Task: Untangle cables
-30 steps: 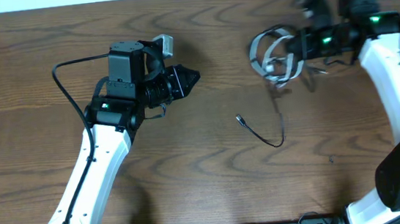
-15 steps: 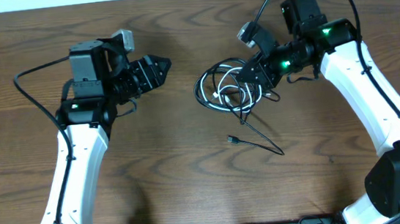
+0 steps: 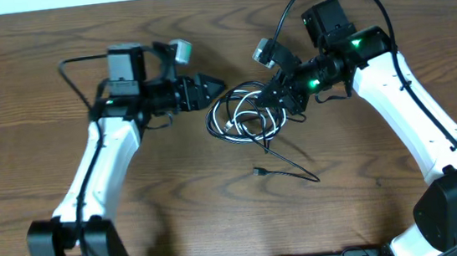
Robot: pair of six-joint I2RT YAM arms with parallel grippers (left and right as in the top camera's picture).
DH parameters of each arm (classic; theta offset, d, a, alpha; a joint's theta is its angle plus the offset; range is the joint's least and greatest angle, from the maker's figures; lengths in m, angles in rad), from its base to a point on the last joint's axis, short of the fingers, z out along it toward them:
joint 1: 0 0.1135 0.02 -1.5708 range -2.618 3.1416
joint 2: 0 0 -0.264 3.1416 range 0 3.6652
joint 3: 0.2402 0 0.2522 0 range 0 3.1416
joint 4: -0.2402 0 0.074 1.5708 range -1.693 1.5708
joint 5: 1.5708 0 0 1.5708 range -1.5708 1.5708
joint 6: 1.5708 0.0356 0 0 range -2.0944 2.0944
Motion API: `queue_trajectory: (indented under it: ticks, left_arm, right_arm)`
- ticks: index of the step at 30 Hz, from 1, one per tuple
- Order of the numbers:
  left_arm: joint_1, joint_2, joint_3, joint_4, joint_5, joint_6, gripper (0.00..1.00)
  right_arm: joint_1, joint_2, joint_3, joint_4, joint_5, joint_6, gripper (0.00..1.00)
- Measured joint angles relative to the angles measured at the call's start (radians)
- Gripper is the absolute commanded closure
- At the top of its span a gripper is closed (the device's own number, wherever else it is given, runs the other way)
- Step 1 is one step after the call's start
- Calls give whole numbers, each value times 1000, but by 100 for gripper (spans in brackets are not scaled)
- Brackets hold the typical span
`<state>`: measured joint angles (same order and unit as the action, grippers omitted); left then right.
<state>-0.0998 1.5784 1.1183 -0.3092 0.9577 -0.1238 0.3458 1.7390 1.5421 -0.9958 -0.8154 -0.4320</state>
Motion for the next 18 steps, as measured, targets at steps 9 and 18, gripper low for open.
queue_trajectory:
  ticks: [9, 18]
  left_arm:
    - [-79, 34, 0, -23, 65, 109, 57]
    - [-159, 40, 0, -48, 22, 158, 59]
  right_arm:
    - [-15, 0, 0, 14, 1, 12, 99]
    - [-19, 0, -1, 21, -1, 34, 99]
